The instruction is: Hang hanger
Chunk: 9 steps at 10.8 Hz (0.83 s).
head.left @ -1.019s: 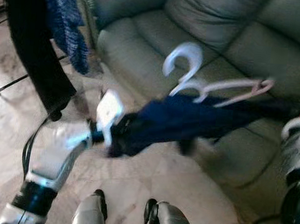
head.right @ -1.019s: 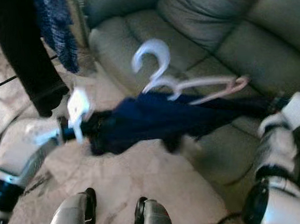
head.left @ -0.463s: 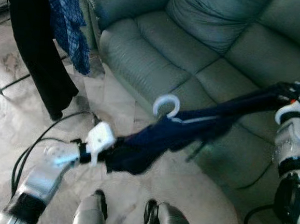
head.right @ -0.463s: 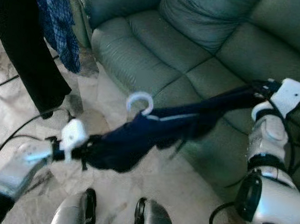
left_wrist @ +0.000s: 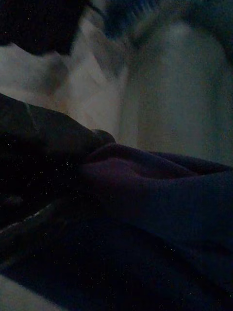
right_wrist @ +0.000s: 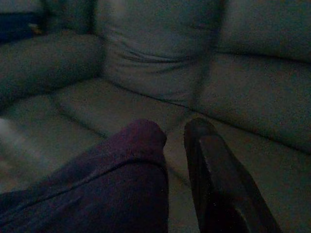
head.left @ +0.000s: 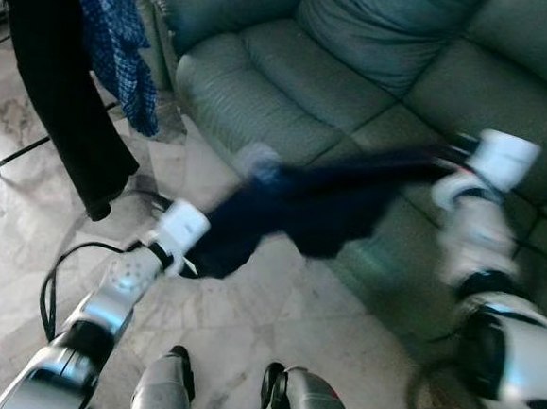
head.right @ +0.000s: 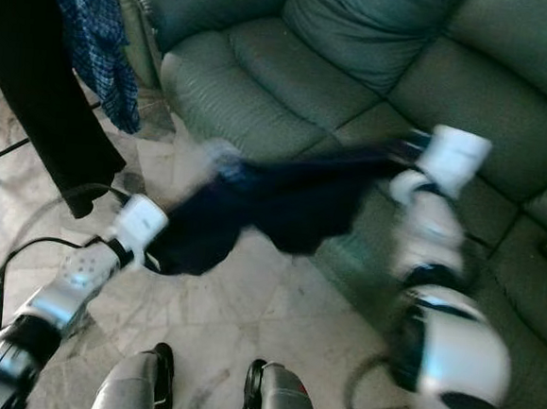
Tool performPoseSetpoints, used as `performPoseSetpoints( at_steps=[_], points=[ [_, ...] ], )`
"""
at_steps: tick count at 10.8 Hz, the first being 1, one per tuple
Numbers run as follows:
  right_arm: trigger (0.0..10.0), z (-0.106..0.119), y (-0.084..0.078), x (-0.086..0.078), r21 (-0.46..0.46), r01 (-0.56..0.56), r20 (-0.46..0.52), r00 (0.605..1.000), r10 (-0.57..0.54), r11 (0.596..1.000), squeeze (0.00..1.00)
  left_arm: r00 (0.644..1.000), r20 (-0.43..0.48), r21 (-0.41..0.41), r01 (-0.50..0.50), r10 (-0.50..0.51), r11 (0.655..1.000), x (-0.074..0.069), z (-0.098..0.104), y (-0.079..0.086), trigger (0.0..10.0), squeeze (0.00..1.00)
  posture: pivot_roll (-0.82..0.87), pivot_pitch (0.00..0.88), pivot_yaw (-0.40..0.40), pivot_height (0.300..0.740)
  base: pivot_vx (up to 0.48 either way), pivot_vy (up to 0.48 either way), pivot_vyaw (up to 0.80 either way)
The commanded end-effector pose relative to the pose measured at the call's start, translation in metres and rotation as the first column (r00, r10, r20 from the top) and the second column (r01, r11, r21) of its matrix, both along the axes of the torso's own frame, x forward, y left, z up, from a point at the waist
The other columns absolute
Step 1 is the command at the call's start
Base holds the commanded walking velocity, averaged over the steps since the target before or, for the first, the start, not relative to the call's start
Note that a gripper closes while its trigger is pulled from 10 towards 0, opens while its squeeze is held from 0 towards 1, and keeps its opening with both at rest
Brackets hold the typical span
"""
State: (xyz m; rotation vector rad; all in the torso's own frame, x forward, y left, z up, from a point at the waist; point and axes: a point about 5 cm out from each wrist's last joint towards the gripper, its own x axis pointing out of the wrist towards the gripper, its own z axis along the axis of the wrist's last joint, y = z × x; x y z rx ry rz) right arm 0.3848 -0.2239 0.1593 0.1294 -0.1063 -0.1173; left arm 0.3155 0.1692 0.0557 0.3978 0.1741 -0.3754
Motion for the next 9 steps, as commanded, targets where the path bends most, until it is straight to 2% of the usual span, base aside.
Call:
performPoseSetpoints(
  at_steps=[1, 2, 3, 4, 5, 6, 7, 8, 9],
  points=[
    [0.0, 0.025, -0.006, 0.003, -0.018, 0.04, 0.114, 0.993, -0.038, 0.999, 0.0, 0.972, -0.067, -0.014, -0.227, 0.226, 0.974, -0.007, -0.015, 0.032, 0.0, 0.0, 0.03, 0.173, -0.125, 0.74, 0.0, 0.0, 0.0],
    [0.0, 0.031, 0.036, 0.011, -0.057, -0.122, 0.147, 0.981, 0.13, 0.991, 0.0, 0.937, -0.002, -0.067, -0.349, 0.349, 0.935, 0.0, -0.009, 0.033, 0.0, 0.0, 0.04, 0.171, -0.131, 0.74, 0.0, 0.0, 0.0],
    [0.0, 0.031, 0.047, 0.011, -0.056, -0.177, 0.157, 0.97, 0.184, 0.983, 0.0, 0.918, 0.034, -0.069, -0.393, 0.396, 0.917, 0.001, -0.006, 0.037, 0.0, 0.0, 0.04, 0.17, -0.132, 0.74, 0.0, 0.0, 0.0],
    [0.0, 0.022, 0.075, 0.008, -0.043, -0.351, 0.15, 0.923, 0.354, 0.935, 0.0, 0.84, 0.077, -0.121, -0.527, 0.538, 0.841, 0.0, -0.002, 0.054, 0.0, 0.0, 0.04, 0.17, -0.132, 0.74, 0.0, 0.0, 0.0],
    [0.0, 0.01, 0.088, 0.003, -0.038, -0.451, 0.121, 0.883, 0.453, 0.891, 0.0, 0.829, 0.06, -0.16, -0.542, 0.556, 0.825, 0.0, -0.002, 0.057, 0.0, 0.0, 0.03, 0.17, -0.132, 0.74, 0.0, 0.0, 0.0],
    [0.0, -0.009, 0.105, -0.008, -0.087, -0.586, 0.063, 0.804, 0.591, 0.806, 0.0, 0.84, 0.067, -0.166, -0.523, 0.539, 0.836, 0.0, -0.002, 0.054, 0.0, 0.0, 0.04, 0.169, -0.13, 0.74, 0.0, 0.0, 0.0],
    [0.0, -0.023, 0.115, -0.018, -0.122, -0.67, 0.014, 0.736, 0.677, 0.732, 0.0, 0.84, 0.066, -0.177, -0.521, 0.538, 0.835, 0.001, -0.002, 0.053, 0.0, 0.0, 0.04, 0.169, -0.128, 0.74, 0.0, 0.0, 0.0],
    [0.0, -0.055, 0.133, -0.041, -0.189, -0.823, -0.144, 0.563, 0.814, 0.535, 0.0, 0.839, 0.05, -0.227, -0.518, 0.541, 0.825, 0.003, -0.001, 0.051, 0.0, 0.0, 0.04, 0.166, -0.127, 0.74, 0.0, 0.0, 0.0],
    [0.0, -0.077, 0.144, -0.062, -0.21, -0.908, -0.262, 0.409, 0.874, 0.362, 0.0, 0.845, 0.048, -0.254, -0.505, 0.532, 0.825, 0.005, 0.001, 0.047, 0.0, 0.0, 0.03, 0.164, -0.126, 0.74, 0.0, 0.0, 0.0]
  ],
)
